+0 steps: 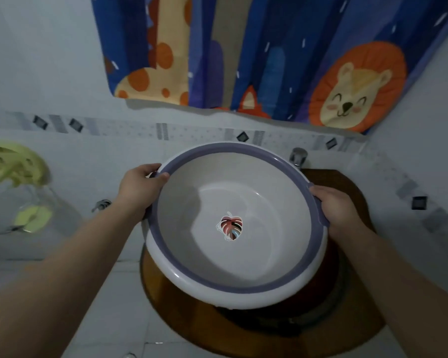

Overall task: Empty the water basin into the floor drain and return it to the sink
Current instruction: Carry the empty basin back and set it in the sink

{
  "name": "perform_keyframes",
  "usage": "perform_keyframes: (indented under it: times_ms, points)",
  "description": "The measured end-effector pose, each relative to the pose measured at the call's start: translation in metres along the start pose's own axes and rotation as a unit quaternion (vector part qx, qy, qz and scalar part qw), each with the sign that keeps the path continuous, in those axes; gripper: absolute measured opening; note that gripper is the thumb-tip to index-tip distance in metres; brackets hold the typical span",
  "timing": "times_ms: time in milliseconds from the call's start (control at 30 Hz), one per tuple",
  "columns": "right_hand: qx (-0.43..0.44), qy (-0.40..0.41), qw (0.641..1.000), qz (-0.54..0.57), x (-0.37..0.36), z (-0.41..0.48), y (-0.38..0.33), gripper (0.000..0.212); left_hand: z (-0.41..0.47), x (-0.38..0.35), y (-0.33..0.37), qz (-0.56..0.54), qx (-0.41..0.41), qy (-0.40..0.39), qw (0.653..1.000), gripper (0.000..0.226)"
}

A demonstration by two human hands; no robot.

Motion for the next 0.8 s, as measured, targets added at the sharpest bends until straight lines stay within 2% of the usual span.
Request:
perform_keyframes:
  times_ms: [100,467,800]
  points:
    - [-0.039,-0.002,0.999,-0.009,0.030,0.012,0.010,0.026,-0.010,-0.030,0.003,0.011,0.009,-0.005,1.000,0.033]
    - [-0.100,0.002,0.994,-0.042,0.050,0.015,0.046,0.016,-0.019,-0.066,-0.024,0.096,0.041,-0.026,0.994,0.038]
    - [-0.167,0.017,0.981,-0.101,0.058,0.019,0.089,0.042,-0.007,-0.083,-0.048,0.147,0.072,-0.065,0.984,0.042]
Point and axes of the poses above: each hand's wrist, its own z-axis towards the middle knuckle, its own x-axis out of the back of the hand, y = z × x, the point moved 5 cm from there along z, towards the middle knuckle, and after that the axes turned 12 degrees about z, right-handed, at the moved point
